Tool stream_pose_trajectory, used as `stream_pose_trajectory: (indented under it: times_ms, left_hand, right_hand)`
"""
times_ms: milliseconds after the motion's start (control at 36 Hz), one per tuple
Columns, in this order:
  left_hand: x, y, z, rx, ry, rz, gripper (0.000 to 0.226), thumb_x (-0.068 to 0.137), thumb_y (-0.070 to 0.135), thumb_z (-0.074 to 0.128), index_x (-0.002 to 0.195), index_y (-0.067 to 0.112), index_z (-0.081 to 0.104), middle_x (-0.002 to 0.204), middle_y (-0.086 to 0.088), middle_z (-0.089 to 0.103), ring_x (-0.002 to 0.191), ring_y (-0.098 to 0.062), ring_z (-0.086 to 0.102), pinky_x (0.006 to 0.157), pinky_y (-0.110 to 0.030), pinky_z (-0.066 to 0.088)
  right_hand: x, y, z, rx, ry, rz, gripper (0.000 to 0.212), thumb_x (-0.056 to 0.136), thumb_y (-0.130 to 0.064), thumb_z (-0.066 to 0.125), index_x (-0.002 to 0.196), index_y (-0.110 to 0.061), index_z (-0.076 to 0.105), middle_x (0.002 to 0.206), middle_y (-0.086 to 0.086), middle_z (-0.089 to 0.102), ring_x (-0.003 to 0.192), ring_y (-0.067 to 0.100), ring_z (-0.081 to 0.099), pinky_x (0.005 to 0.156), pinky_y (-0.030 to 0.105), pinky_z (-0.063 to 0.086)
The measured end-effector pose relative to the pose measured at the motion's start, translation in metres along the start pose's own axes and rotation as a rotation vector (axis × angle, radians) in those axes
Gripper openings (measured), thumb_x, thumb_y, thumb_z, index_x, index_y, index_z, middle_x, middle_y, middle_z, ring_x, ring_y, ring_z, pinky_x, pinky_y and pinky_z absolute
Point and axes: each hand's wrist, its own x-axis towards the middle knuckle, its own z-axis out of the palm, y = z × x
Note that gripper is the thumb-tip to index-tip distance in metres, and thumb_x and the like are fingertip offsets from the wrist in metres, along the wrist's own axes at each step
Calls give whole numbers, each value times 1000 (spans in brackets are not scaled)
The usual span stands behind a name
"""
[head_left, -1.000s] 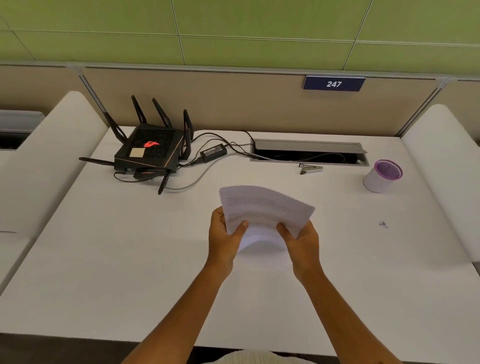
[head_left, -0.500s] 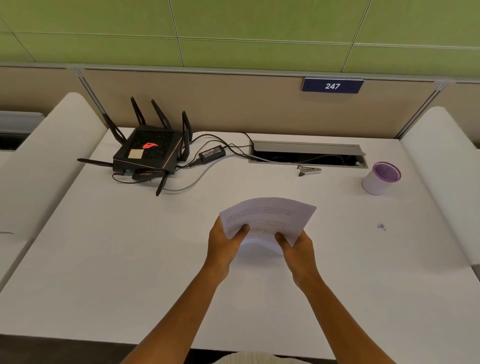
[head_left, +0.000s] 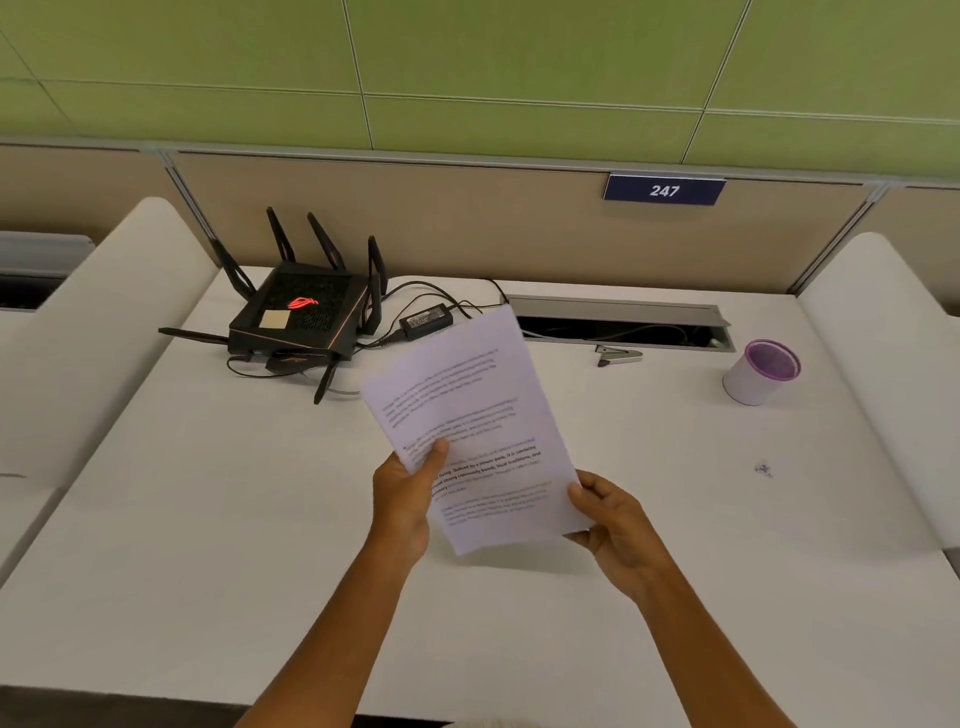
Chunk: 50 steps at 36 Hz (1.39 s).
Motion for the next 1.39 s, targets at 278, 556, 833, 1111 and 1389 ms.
stream_pose_trajectory:
  times_ms: [278, 556, 833, 1111, 1389]
  left_hand:
    - [-10, -9, 1, -192, -25, -106, 34, 99, 19, 73, 129, 34, 72, 126, 3, 80, 119, -25, 75, 102, -52, 60]
    - [15, 2, -42, -180, 26, -114, 36, 105, 33, 62, 136, 16, 68, 133, -13, 76, 120, -32, 73, 92, -44, 61]
    - [31, 25, -45, 531, -146, 107, 31, 92, 28, 82, 121, 27, 71, 114, 2, 81, 104, -24, 79, 89, -42, 67]
    - [21, -9, -29, 417, -85, 116, 25, 88, 22, 87, 109, 25, 74, 104, 1, 78, 99, -22, 73, 80, -29, 60]
    - [17, -24, -27, 342, -51, 90, 24, 93, 18, 82, 114, 24, 73, 111, -2, 77, 105, -23, 72, 91, -39, 62]
  right_hand:
    - [3, 8, 35, 202, 29, -47, 55, 89, -5, 74, 142, -15, 61, 134, 15, 71, 124, 33, 66, 99, 52, 57]
    - [-2, -2, 23, -15, 291, -62, 43, 85, -6, 83, 125, -13, 69, 115, 7, 80, 105, 31, 76, 83, 48, 63]
    - [-2, -24, 16, -259, 357, -246, 21, 90, -11, 80, 108, -20, 75, 104, 3, 81, 91, 22, 79, 79, 41, 66]
    - [-4, -4, 14, -314, 384, -386, 23, 92, -14, 78, 110, -28, 74, 101, -4, 79, 97, 16, 77, 78, 26, 64]
    - [3, 6, 9, -377, 378, -412, 27, 96, -8, 73, 105, -33, 73, 98, -14, 76, 98, 11, 72, 84, 27, 60]
